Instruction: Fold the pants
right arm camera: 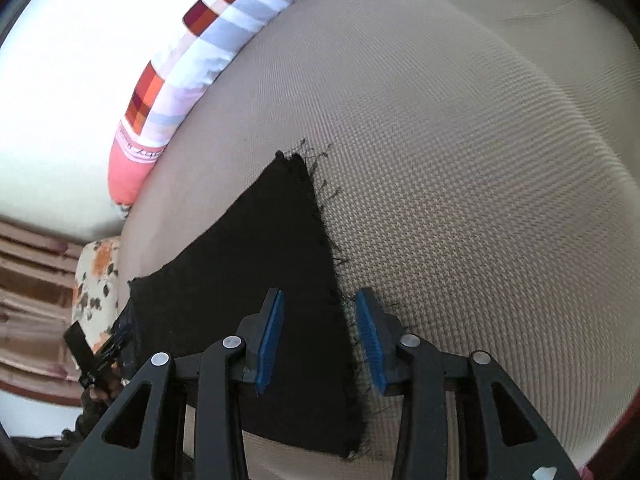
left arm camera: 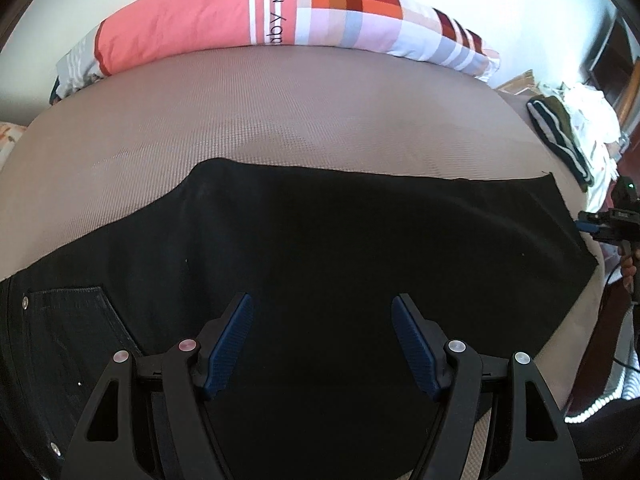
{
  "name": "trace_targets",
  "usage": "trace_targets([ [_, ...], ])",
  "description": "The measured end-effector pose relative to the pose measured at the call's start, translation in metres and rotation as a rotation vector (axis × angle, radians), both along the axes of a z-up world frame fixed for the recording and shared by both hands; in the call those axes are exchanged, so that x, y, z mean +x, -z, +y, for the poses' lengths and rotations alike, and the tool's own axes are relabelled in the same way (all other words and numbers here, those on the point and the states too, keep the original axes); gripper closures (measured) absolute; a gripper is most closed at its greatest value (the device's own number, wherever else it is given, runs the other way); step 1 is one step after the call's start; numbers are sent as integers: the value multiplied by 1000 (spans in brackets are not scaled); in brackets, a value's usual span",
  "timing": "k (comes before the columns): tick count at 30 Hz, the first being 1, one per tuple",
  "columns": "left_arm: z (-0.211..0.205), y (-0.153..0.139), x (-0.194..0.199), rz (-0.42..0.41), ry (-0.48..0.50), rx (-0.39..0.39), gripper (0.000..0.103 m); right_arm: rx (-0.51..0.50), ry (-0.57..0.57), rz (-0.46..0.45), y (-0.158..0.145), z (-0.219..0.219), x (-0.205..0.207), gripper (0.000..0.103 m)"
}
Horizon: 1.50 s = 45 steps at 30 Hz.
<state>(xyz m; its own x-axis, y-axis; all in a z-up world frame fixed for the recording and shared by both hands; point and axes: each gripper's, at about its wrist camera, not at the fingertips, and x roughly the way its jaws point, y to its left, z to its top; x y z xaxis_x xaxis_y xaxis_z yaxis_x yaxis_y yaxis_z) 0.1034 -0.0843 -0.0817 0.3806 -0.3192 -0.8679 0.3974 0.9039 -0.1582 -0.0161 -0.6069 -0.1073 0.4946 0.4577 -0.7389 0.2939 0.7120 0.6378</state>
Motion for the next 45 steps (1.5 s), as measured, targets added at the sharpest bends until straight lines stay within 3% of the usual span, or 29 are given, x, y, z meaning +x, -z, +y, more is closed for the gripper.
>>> trace_targets([
  [4, -4, 7, 3, 20, -28, 27, 31, 47, -40, -35, 6, 3, 17, 72],
  [8, -8, 14, 4, 24, -36, 60, 31, 44, -58, -30, 11, 6, 31, 91],
  [11, -13, 14, 1, -17, -35, 88, 30, 33, -40, -38, 11, 10, 33, 93],
  [17, -19, 15, 0, -44, -27, 103, 26, -93, 14, -30, -12, 31, 28, 94],
  [25, -14, 12, -5, -66, -25, 65, 25, -100, 99, -39, -51, 70, 24, 94],
  [31, 11, -3, -14, -85, -44, -18, 25, -102, 47, -52, -83, 135, 45, 94],
  [36, 38, -16, -23, -124, -75, -51, 25, -109, -68, -79, -96, 210, 77, 94],
  [39, 58, -23, -28, -134, -99, -88, 25, -95, -148, -90, -93, 258, 96, 94],
  [45, 99, -29, -32, -108, -169, -232, 25, -70, -304, -80, -67, 352, 126, 94],
])
